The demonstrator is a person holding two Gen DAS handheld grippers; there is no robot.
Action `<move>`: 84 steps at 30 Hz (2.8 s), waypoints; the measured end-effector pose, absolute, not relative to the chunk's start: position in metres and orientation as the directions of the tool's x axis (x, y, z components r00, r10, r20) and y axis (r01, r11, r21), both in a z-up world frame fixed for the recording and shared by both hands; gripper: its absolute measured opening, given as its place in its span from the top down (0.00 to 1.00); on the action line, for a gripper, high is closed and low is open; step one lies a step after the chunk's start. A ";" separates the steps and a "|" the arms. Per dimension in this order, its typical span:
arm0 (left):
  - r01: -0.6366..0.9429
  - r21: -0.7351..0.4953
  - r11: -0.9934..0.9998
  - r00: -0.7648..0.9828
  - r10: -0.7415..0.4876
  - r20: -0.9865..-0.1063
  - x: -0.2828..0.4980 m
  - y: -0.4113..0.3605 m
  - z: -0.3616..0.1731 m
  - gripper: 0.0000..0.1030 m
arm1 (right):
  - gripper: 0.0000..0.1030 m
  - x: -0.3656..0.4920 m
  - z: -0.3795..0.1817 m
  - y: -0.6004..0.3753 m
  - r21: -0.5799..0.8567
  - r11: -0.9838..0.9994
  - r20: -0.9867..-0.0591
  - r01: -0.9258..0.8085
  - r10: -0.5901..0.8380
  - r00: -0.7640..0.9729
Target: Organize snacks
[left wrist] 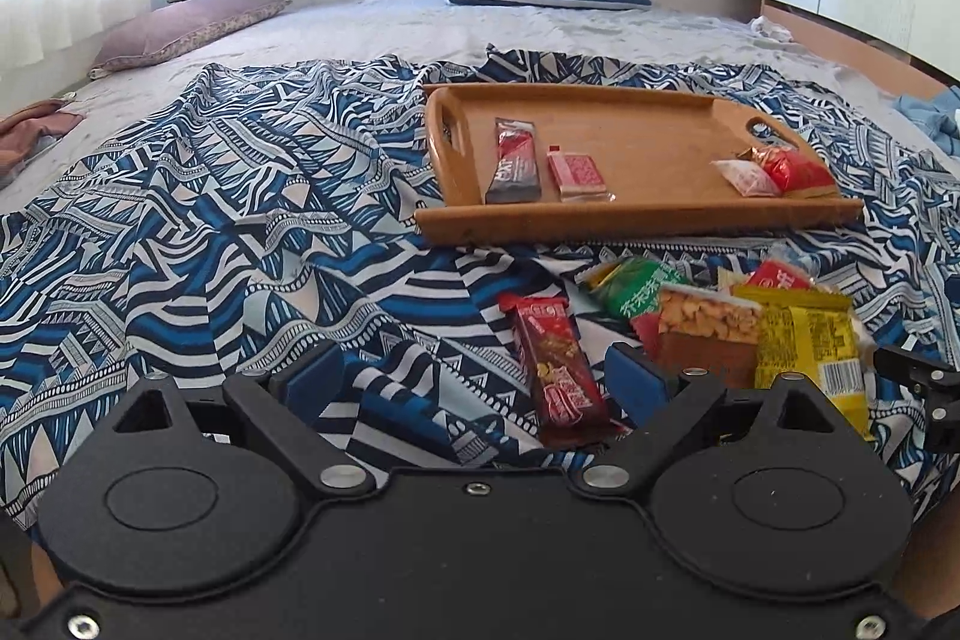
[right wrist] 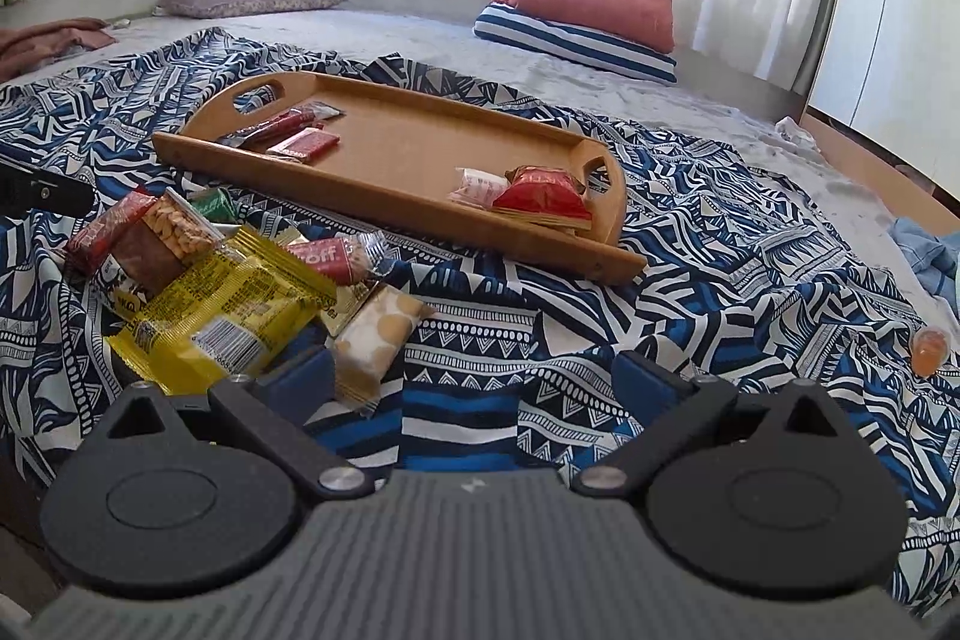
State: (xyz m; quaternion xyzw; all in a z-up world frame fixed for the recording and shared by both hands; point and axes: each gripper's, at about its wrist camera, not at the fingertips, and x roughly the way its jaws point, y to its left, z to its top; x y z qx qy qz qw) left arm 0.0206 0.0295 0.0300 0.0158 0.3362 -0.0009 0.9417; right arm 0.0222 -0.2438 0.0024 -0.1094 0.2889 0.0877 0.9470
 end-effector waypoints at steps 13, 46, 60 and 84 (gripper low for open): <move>0.029 0.066 0.997 0.768 0.020 -0.640 0.018 0.011 0.014 0.10 | 0.00 0.025 -0.010 -0.232 -0.108 0.965 -0.590 -0.240 0.133 0.796; 0.066 0.046 0.997 0.759 -0.020 -0.651 0.028 0.000 0.004 0.55 | 0.00 0.038 -0.019 -0.215 -0.019 0.980 -0.596 -0.197 0.147 0.790; 0.093 0.023 0.995 0.756 -0.056 -0.653 0.031 0.001 0.006 0.72 | 0.00 0.043 -0.021 -0.211 0.022 0.983 -0.589 -0.181 0.159 0.792; 0.061 0.021 0.998 0.774 -0.034 -0.633 0.024 0.008 0.016 0.76 | 0.70 0.032 -0.011 -0.210 0.047 0.984 -0.560 -0.171 0.167 0.812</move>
